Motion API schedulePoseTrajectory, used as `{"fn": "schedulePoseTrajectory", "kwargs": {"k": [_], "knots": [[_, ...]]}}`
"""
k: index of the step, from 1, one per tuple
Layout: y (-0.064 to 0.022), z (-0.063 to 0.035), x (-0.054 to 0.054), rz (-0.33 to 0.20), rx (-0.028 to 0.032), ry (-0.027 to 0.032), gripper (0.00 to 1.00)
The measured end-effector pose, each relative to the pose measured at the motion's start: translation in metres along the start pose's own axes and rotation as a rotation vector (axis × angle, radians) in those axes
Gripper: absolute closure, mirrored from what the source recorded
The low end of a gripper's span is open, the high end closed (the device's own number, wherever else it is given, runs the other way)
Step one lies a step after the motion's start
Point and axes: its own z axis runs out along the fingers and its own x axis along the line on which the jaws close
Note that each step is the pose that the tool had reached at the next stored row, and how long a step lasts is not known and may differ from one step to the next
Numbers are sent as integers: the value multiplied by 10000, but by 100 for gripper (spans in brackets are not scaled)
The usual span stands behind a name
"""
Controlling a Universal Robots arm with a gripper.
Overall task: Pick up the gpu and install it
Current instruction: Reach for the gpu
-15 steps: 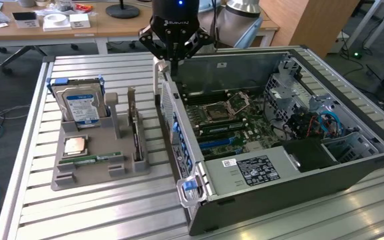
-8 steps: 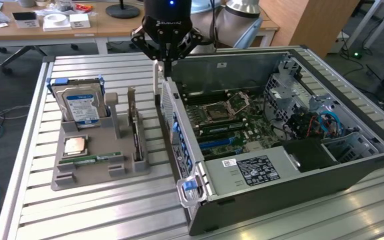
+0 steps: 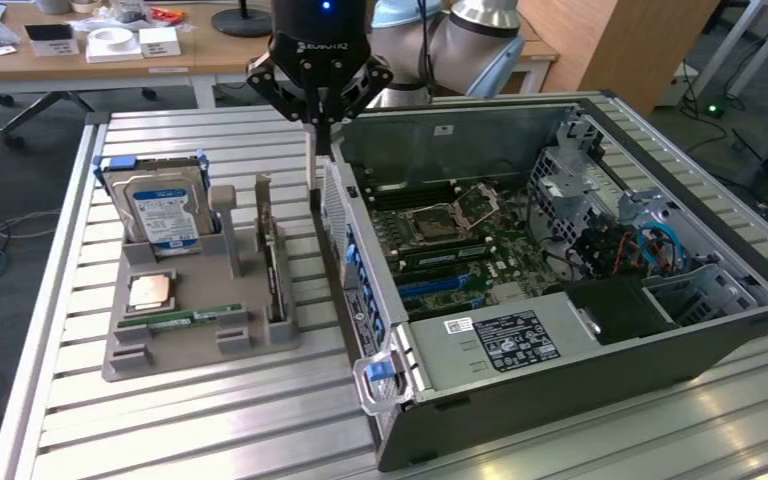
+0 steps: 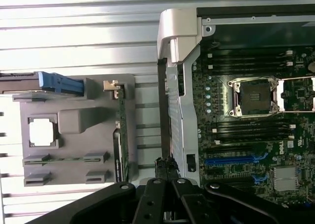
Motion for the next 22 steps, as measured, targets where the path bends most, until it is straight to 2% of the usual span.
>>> {"fn": "schedulePoseTrajectory", "kwargs": {"k": [14, 22], "knots": [[-2, -1, 18, 2, 1, 1, 89], [-14, 0, 180, -1, 0, 1, 89]]}}
